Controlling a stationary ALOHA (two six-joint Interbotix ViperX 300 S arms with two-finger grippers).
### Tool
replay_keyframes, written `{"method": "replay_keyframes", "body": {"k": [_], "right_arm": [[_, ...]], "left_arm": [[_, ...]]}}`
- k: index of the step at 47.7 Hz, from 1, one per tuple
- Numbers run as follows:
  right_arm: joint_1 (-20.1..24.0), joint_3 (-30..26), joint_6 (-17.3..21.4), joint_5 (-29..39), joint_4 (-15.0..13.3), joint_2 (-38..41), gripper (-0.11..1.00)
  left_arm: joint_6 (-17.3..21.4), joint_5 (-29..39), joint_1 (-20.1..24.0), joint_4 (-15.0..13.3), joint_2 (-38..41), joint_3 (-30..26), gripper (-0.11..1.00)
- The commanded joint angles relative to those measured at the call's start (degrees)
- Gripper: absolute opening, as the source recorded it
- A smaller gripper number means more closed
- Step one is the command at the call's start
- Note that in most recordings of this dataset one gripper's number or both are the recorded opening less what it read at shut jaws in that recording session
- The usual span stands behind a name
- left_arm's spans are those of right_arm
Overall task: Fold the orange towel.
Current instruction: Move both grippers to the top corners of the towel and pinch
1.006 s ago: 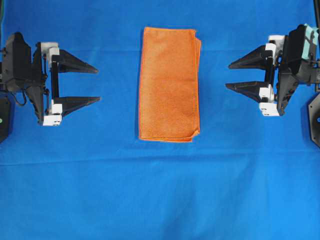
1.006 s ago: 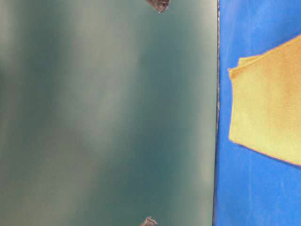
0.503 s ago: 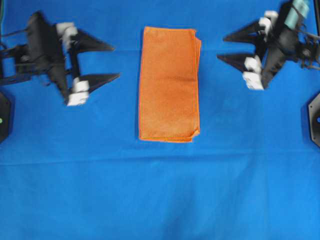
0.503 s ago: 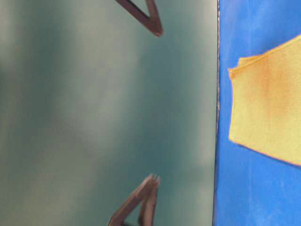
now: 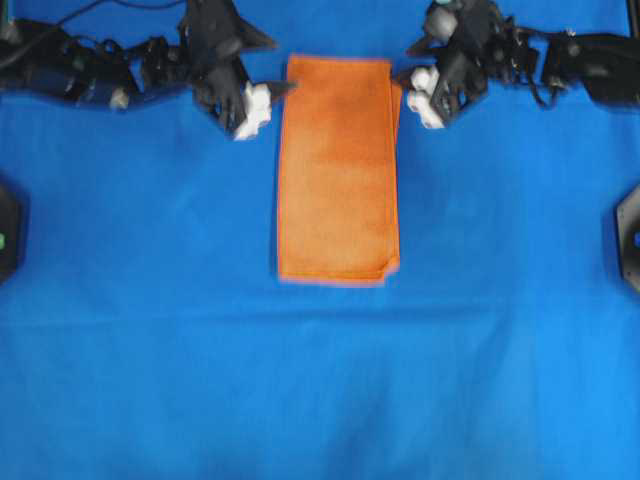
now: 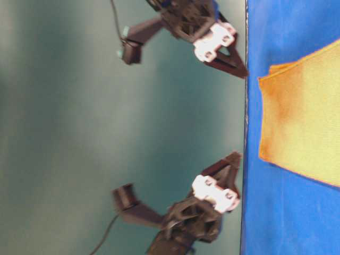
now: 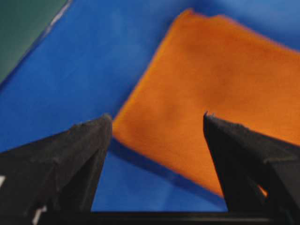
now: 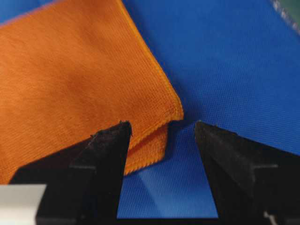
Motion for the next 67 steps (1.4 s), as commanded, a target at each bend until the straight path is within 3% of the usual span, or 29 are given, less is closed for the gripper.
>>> {"method": "replay_keyframes", "body": {"k": [1, 14, 19, 23, 30, 36, 67], "right_arm": [[-0.18, -1.76, -0.09, -1.49, -0.09, 2.02, 0.61], [-0.09, -1.76, -0.09, -3.43, 0.26, 5.98, 0.59], [0.00, -1.58, -0.09, -3.43, 0.35, 5.98, 0.55], [0.44, -1.49, -0.09, -3.43, 0.35, 5.98, 0.43], [1.14, -1.32, -0.09, -4.31, 0.35, 5.98, 0.05], [1.32, -1.05, -0.09, -4.92, 0.26, 5.98, 0.03], [1.32, -1.85, -1.23, -2.99, -0.18, 0.70, 0.03]], "left_arm": [[0.09, -2.02, 1.49, 0.09, 2.02, -1.76, 0.73], [0.09, -5.27, 2.90, 0.09, 9.40, -3.43, 0.72], [0.09, -5.27, 2.99, 0.09, 10.55, -3.96, 0.67], [0.09, -5.19, 2.99, 0.09, 10.81, -4.31, 0.53], [0.09, -5.10, 2.72, 0.09, 11.51, -5.01, 0.20], [0.09, -5.10, 2.11, 0.09, 11.69, -4.66, 0.02], [0.09, -5.01, 1.14, 0.09, 2.72, -0.70, 0.02]]}}
